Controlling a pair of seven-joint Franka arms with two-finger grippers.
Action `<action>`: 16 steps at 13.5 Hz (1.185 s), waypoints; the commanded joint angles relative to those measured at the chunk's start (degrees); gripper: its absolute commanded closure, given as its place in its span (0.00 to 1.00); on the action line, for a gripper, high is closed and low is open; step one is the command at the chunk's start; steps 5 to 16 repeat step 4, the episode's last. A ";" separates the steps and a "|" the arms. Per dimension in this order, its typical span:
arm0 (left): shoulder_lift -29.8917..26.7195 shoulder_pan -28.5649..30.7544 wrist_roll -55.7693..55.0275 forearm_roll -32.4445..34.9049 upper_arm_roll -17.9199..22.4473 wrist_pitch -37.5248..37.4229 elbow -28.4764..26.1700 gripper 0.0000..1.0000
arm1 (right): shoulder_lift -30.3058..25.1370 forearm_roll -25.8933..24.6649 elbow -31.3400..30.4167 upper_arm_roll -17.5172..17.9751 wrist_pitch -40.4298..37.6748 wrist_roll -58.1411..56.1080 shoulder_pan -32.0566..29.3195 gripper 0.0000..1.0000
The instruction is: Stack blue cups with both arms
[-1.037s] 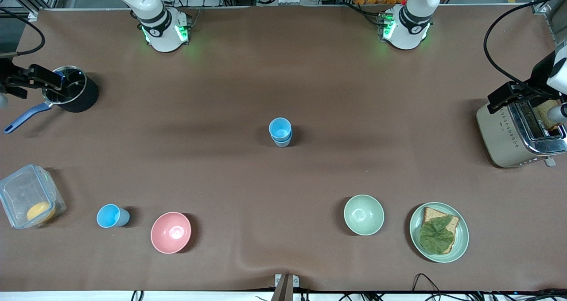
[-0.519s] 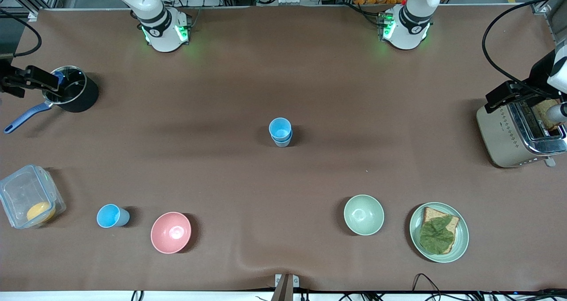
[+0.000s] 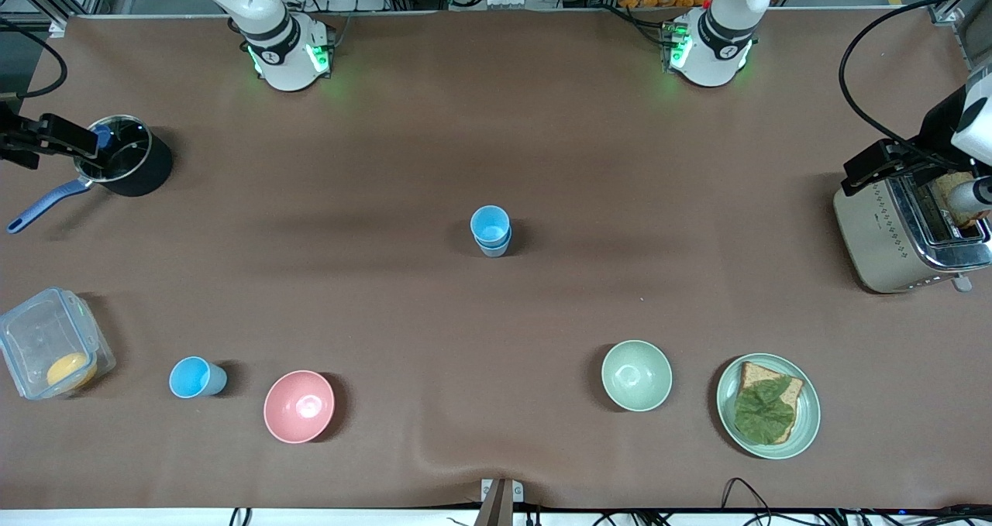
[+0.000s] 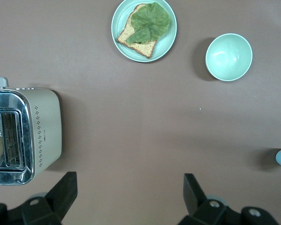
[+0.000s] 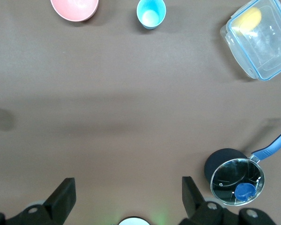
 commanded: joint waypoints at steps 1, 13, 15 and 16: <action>-0.37 0.34 -0.74 -1.22 -0.14 -1.24 0.58 0.00 | -1.74 -0.84 -1.67 1.99 0.04 0.74 -1.63 0.00; -0.37 0.16 -0.74 -1.22 -0.05 -1.24 0.49 0.00 | -1.74 -0.84 -1.59 1.99 0.04 0.74 -1.46 0.00; -0.37 0.16 -0.74 -1.22 -0.05 -1.24 0.49 0.00 | -1.74 -0.84 -1.59 1.99 0.04 0.74 -1.46 0.00; -0.37 0.16 -0.74 -1.22 -0.05 -1.24 0.49 0.00 | -1.74 -0.84 -1.59 1.99 0.04 0.74 -1.46 0.00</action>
